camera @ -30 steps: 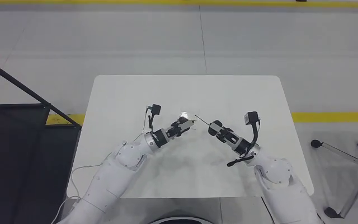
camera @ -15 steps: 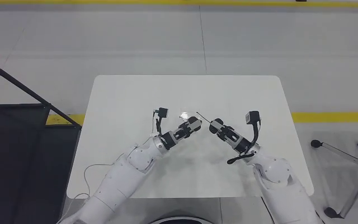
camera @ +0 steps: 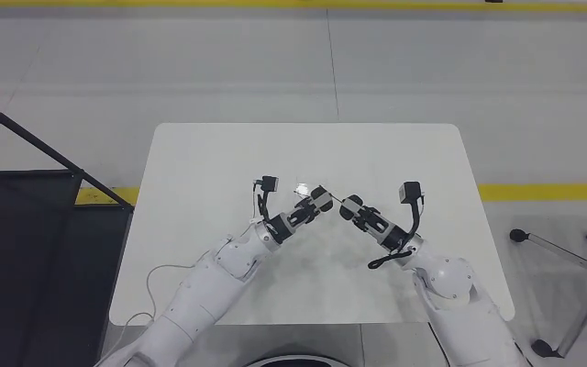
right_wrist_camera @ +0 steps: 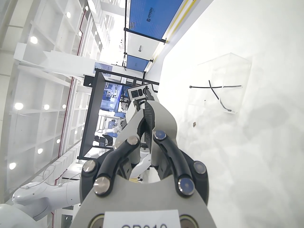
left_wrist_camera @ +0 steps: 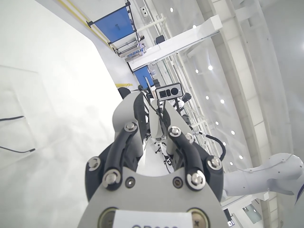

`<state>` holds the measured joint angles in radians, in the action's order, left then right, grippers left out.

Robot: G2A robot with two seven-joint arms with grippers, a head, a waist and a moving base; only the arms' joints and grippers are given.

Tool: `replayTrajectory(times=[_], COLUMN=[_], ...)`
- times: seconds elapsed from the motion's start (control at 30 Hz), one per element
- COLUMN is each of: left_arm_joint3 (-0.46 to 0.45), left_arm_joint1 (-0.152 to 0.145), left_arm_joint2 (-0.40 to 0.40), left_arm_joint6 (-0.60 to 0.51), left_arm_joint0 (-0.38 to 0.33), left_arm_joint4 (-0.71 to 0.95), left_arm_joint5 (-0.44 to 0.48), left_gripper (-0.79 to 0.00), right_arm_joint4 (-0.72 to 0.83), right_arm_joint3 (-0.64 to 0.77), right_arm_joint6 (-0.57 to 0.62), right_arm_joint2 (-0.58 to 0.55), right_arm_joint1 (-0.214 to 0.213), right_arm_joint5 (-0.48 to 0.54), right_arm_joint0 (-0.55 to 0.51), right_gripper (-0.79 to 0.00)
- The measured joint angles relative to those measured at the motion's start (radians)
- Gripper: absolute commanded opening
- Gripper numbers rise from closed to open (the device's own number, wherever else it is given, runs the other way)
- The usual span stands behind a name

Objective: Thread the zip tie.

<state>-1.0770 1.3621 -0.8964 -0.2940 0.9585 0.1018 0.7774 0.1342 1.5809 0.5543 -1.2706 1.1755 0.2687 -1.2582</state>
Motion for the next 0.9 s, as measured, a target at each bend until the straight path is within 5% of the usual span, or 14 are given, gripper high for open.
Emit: replayTrajectory(times=[0.9], left_arm_joint3=[0.052], left_arm_joint1=[0.03], left_arm_joint2=[-0.009], left_arm_joint6=[-0.018], left_arm_joint0=[-0.017], left_arm_joint4=[0.016], left_arm_joint5=[0.027], left_gripper=[-0.656], right_arm_joint4=[-0.012], right_arm_joint3=[-0.008], right_arm_joint6=[0.016], right_arm_joint2=[0.011], right_arm_joint1=[0.002], right_arm_joint5=[-0.011], right_arm_joint0=[0.011], right_gripper=[-0.785])
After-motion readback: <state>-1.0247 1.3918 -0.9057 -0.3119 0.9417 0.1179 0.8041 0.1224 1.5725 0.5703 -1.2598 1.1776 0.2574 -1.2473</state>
